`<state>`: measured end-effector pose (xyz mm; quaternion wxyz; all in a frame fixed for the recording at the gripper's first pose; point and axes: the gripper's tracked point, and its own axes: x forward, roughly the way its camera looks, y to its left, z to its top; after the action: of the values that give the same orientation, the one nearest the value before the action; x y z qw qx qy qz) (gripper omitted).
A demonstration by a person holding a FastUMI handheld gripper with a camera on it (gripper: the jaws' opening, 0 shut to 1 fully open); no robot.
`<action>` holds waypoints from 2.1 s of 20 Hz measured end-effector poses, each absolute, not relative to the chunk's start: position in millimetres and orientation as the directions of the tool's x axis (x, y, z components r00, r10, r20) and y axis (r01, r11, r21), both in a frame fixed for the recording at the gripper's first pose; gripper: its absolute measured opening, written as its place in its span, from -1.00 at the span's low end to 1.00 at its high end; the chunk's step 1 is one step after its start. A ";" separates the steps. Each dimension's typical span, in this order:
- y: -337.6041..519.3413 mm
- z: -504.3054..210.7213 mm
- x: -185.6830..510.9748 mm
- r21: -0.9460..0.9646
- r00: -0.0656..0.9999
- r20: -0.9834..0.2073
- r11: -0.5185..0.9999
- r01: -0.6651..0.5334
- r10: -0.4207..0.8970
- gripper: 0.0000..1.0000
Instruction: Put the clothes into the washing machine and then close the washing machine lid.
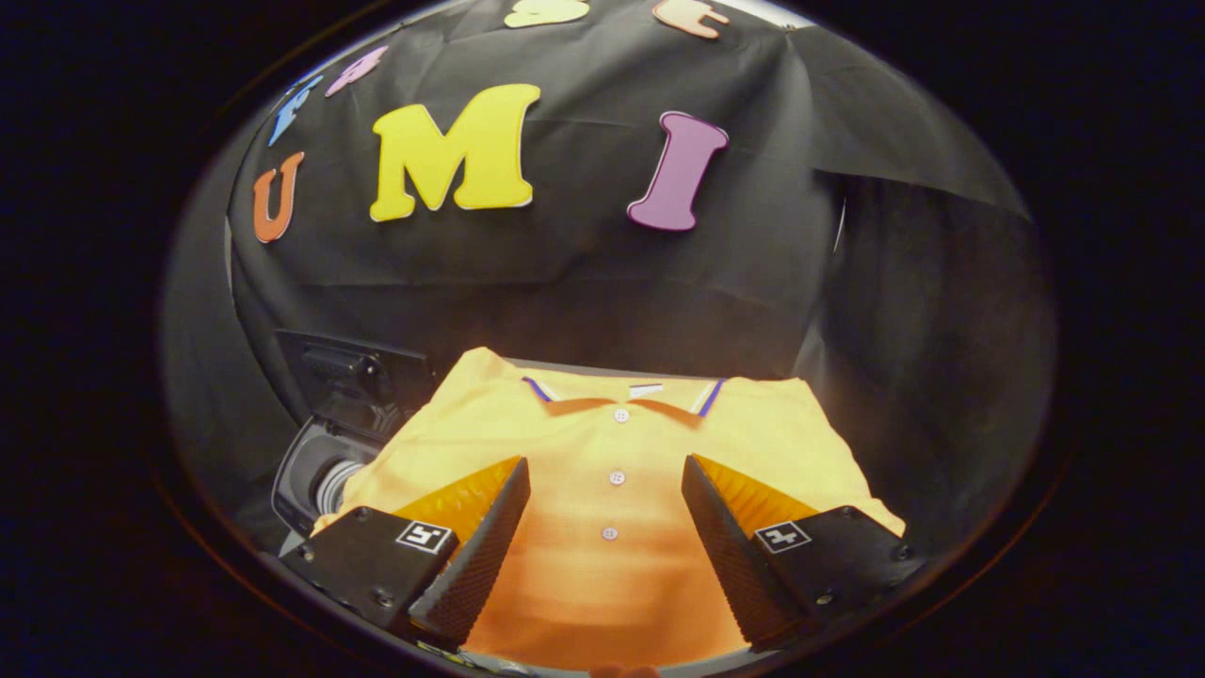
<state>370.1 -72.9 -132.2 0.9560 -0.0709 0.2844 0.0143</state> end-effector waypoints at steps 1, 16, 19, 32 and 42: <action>-73.6 -138.3 374.4 -0.122 0.830 -0.557 0.991 -0.064 -0.015 1.00; -82.0 -174.5 377.1 -0.029 0.729 -0.685 0.999 -0.021 -0.005 1.00; -78.6 -176.0 378.3 -0.022 0.720 -0.693 0.998 -0.066 0.032 0.75; -66.3 -173.3 371.9 0.095 0.705 -0.704 0.995 -0.034 0.091 -0.89; -11.7 -151.3 353.7 0.145 0.713 -0.681 0.985 -0.094 0.169 -0.89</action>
<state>353.7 -11.7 -151.3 0.9241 0.0499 0.3722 0.0711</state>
